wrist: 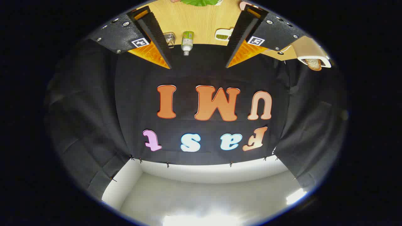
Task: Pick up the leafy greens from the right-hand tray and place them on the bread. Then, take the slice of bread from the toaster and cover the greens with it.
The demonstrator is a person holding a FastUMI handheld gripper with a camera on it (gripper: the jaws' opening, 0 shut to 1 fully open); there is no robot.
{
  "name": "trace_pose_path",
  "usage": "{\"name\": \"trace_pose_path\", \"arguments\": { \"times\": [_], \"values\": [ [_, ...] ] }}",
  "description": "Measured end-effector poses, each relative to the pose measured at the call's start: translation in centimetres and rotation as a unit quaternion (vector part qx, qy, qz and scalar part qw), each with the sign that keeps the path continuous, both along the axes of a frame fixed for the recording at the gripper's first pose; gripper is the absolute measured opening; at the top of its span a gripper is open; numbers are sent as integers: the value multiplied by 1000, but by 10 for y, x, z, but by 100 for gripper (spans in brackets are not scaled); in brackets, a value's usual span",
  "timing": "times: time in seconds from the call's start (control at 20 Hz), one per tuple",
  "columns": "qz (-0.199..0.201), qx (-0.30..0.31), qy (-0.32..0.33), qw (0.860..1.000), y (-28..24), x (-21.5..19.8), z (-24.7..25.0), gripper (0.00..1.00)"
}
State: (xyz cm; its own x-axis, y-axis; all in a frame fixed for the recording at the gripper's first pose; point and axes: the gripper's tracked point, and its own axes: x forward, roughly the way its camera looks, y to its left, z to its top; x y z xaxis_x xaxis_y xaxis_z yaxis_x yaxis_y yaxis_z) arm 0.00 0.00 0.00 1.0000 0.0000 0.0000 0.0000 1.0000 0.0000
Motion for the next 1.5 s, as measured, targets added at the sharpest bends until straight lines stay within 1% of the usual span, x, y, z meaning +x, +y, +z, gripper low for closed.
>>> {"name": "trace_pose_path", "arguments": {
  "times": [0.35, 0.5, 0.7, 0.9, 1.2, 1.35, 1.5],
  "values": [
    [-7, 13, -5, 1000, -3, 3, 4, 97],
    [-19, 7, -4, 1000, -6, 7, 4, 97],
    [-14, 2, 8, 1000, 0, 8, -2, 97],
    [8, 19, 20, 1000, 9, 8, -7, 97],
    [20, 15, 60, 998, 5, 2, -32, 97],
    [48, 30, 103, 993, 13, -4, -58, 97],
    [64, 36, 146, 987, 16, -6, -79, 98]
  ]
}}
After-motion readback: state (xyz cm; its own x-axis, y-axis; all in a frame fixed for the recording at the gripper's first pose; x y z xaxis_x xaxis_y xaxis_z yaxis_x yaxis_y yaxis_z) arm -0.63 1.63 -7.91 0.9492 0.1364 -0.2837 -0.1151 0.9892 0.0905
